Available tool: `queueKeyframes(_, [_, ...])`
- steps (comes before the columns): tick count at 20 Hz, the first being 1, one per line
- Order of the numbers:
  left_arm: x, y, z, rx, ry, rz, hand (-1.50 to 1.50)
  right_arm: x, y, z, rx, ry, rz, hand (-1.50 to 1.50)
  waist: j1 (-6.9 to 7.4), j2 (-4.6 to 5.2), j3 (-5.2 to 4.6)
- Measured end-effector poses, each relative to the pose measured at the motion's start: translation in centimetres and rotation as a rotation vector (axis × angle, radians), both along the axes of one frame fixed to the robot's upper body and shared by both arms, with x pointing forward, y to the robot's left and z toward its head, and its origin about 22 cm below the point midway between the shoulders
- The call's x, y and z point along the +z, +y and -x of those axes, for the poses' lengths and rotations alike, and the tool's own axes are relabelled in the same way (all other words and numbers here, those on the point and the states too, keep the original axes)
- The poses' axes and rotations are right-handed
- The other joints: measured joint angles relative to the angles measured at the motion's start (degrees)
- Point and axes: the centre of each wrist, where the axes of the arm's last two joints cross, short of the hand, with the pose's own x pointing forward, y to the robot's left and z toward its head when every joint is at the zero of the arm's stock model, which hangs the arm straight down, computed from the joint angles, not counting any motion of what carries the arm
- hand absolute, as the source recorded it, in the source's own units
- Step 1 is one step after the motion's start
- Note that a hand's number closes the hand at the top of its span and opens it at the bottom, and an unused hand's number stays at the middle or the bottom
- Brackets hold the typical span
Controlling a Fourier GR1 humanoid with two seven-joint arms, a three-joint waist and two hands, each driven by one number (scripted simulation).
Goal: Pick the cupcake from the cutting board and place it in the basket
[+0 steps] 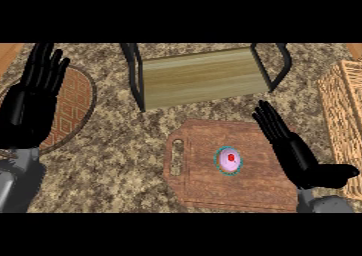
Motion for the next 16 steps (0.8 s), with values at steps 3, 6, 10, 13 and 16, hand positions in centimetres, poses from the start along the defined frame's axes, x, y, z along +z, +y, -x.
queueKeyframes(3, [-1.0,0.4,0.5,-0.014,0.026,-0.051,0.00,1.6,-0.3,-1.4,0.004,-0.020,0.039,1.50,-0.89,-0.02,0.64])
queueKeyframes(6, [-2.2,0.7,0.7,-0.056,0.065,-0.161,0.00,3.9,-0.7,-3.2,-0.008,-0.052,0.084,1.50,-1.30,0.00,0.94])
queueKeyframes(10, [-4.2,0.4,1.2,-0.122,0.139,-0.226,0.00,5.1,4.3,-2.8,0.173,-0.235,0.120,-1.50,-1.32,-0.04,1.09])
queueKeyframes(13, [-5.0,0.8,1.7,-0.142,0.163,-0.245,0.00,4.2,8.9,-0.8,0.159,-0.295,0.176,-1.50,-1.65,-0.22,1.11])
queueKeyframes(16, [-5.5,0.7,1.7,-0.145,0.178,-0.258,0.00,4.7,11.7,0.7,0.086,-0.324,0.276,-1.50,-2.32,-0.36,1.08])
